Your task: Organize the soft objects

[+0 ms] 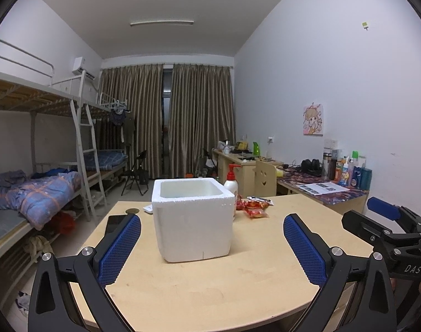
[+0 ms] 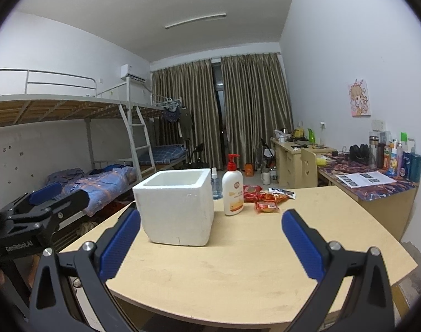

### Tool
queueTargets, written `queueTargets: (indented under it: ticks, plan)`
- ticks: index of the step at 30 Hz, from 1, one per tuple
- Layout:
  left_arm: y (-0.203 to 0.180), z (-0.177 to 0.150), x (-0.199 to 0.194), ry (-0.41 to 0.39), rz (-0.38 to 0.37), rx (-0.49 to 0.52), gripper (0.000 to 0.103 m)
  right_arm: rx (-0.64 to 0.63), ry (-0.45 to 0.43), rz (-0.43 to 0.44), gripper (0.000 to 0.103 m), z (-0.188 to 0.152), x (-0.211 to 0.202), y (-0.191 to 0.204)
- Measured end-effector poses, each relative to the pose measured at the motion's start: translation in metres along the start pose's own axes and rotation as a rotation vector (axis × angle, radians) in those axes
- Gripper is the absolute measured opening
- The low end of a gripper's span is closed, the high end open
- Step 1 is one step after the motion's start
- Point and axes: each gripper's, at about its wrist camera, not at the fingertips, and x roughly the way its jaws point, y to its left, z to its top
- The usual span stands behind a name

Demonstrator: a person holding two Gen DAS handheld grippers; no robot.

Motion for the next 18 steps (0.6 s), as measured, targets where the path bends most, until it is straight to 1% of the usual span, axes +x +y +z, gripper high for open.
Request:
queueTargets:
  ticks: [5,9,12,15,18]
  plan:
    - [-0.002,-0.017,-0.004,-0.012,0.003,0.010,0.103,-0.013,-0.032,0.012,0.103,-0.010,-0.008,0.002]
    - [-0.002,-0.030,-0.005,-0.022,-0.003,0.014,0.103,-0.012,-0.019,0.025,0.103,-0.021,-0.007,0.004]
    - [-0.002,-0.041,-0.008,-0.033,-0.019,0.017,0.103,-0.010,-0.026,0.038,0.103,-0.030,-0.008,0.005]
    - [0.001,-0.049,-0.007,-0.020,-0.051,0.002,0.103,0.002,-0.018,0.041,0.103,-0.039,-0.006,0.004]
    - [0.003,-0.053,-0.005,-0.011,-0.045,-0.015,0.103,0.008,-0.010,0.039,0.103,-0.045,-0.007,0.004]
